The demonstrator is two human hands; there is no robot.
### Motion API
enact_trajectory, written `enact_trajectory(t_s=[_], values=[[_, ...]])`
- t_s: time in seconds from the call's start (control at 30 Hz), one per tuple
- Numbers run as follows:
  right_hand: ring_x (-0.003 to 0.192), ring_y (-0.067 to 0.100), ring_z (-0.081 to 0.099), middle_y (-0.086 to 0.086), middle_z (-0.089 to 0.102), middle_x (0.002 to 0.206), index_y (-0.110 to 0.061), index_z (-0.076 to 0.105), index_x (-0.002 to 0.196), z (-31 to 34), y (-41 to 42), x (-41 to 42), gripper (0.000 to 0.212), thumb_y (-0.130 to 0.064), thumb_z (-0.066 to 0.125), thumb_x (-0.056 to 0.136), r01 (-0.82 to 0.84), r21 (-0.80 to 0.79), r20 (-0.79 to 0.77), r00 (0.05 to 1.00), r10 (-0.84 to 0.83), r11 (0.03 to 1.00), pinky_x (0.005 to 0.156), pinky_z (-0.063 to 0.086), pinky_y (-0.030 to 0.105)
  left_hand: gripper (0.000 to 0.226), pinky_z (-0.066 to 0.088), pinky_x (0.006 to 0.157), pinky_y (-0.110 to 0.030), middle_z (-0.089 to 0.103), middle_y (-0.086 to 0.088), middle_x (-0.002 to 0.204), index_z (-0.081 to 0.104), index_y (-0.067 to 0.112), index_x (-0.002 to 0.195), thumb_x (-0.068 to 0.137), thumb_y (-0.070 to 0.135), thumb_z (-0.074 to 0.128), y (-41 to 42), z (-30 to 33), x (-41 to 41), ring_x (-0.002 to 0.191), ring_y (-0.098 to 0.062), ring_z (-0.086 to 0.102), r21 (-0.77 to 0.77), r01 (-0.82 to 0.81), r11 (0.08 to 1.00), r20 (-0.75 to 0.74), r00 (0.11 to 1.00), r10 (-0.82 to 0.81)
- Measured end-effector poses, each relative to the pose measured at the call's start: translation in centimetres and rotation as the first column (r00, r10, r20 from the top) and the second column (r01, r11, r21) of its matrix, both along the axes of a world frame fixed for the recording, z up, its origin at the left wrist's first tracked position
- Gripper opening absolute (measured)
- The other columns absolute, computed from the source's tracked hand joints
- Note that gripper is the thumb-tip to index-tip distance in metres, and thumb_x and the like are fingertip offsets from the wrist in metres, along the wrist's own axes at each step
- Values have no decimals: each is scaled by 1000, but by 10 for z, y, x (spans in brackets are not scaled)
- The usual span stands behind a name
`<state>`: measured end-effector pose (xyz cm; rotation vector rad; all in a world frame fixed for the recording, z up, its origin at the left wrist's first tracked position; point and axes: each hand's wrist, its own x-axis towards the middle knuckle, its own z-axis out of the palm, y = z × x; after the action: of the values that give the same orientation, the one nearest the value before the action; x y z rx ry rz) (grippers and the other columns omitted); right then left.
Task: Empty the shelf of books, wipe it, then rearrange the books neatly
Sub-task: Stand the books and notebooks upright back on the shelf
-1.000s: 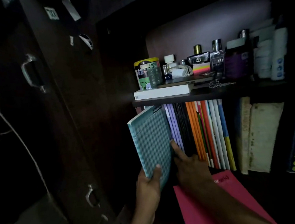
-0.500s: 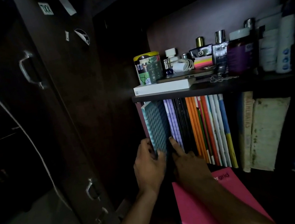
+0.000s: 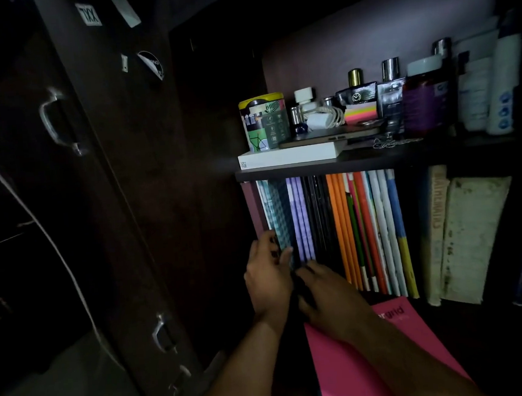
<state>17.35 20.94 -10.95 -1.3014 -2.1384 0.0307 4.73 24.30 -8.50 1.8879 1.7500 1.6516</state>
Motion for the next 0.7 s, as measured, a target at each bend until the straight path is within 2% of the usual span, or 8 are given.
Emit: enact_trajectory(t_s=[0.07, 0.2, 0.3, 0.43, 0.5, 0.6, 0.67, 0.7], values=[[107, 21, 53, 1, 54, 119, -20, 57, 119, 0, -2, 3, 31, -31, 55, 90, 9, -47, 7, 1000, -8, 999, 87, 48, 39, 32, 55, 69, -34, 59, 11, 85, 52, 35, 99, 87, 23, 78, 0, -2, -2, 77, -4, 60, 11, 19, 1000, 30, 999, -19], [100, 18, 59, -2, 65, 109, -25, 64, 104, 3, -4, 8, 15, -27, 59, 89, 6, -208, 15, 1000, -3, 978, 84, 51, 36, 31, 53, 62, -36, 57, 8, 74, 49, 24, 80, 86, 20, 79, 11, 4, -3, 68, -8, 57, -1, 46, 999, -54, 997, -46], [89, 12, 62, -9, 64, 94, -26, 65, 93, 8, -9, 12, 7, -26, 61, 87, -28, -327, -12, 1000, 25, 945, 75, 52, 30, 28, 51, 61, -33, 60, 10, 73, 50, 24, 81, 87, 27, 77, 15, 14, -5, 67, -7, 59, -73, -2, 997, -133, 991, -8], [76, 1, 55, -16, 56, 82, -25, 65, 94, 19, -13, 25, 11, -18, 61, 87, -104, -477, -9, 993, 114, 873, 61, 41, 19, 18, 51, 64, -32, 62, 14, 82, 50, 30, 90, 95, 38, 66, 2, 8, -4, 74, -8, 61, -142, -22, 990, -205, 979, -7], [80, 5, 60, -13, 60, 83, -26, 63, 91, 22, -13, 27, 9, -21, 63, 84, -117, -520, 29, 988, 155, 846, 64, 47, 24, 16, 50, 66, -32, 65, 13, 87, 53, 31, 93, 100, 44, 57, -7, -9, -10, 78, -9, 62, -203, 45, 978, -221, 971, -91], [91, 15, 65, -3, 67, 98, -21, 66, 101, 24, -16, 25, 18, -26, 63, 84, -109, -530, 95, 978, 187, 841, 77, 54, 31, 39, 43, 72, -31, 64, 5, 89, 60, 27, 86, 102, 56, 39, -34, -33, -16, 86, -14, 59, -337, 203, 919, -314, 896, -313], [93, 16, 64, 4, 68, 104, -13, 67, 104, 29, -17, 25, 20, -23, 60, 89, -159, -506, 45, 977, 210, 848, 73, 50, 25, 48, 43, 81, -32, 61, 2, 89, 61, 21, 85, 102, 57, 36, -56, -37, -17, 90, -14, 57, -420, 300, 856, -249, 869, -427], [90, 15, 63, 3, 68, 100, -13, 67, 98, 32, -18, 26, 14, -21, 59, 90, -188, -489, 6, 976, 219, 852, 69, 47, 23, 44, 43, 85, -33, 62, -1, 91, 61, 18, 86, 104, 53, 41, -66, -34, -17, 92, -13, 58, -456, 351, 817, -146, 877, -458]])
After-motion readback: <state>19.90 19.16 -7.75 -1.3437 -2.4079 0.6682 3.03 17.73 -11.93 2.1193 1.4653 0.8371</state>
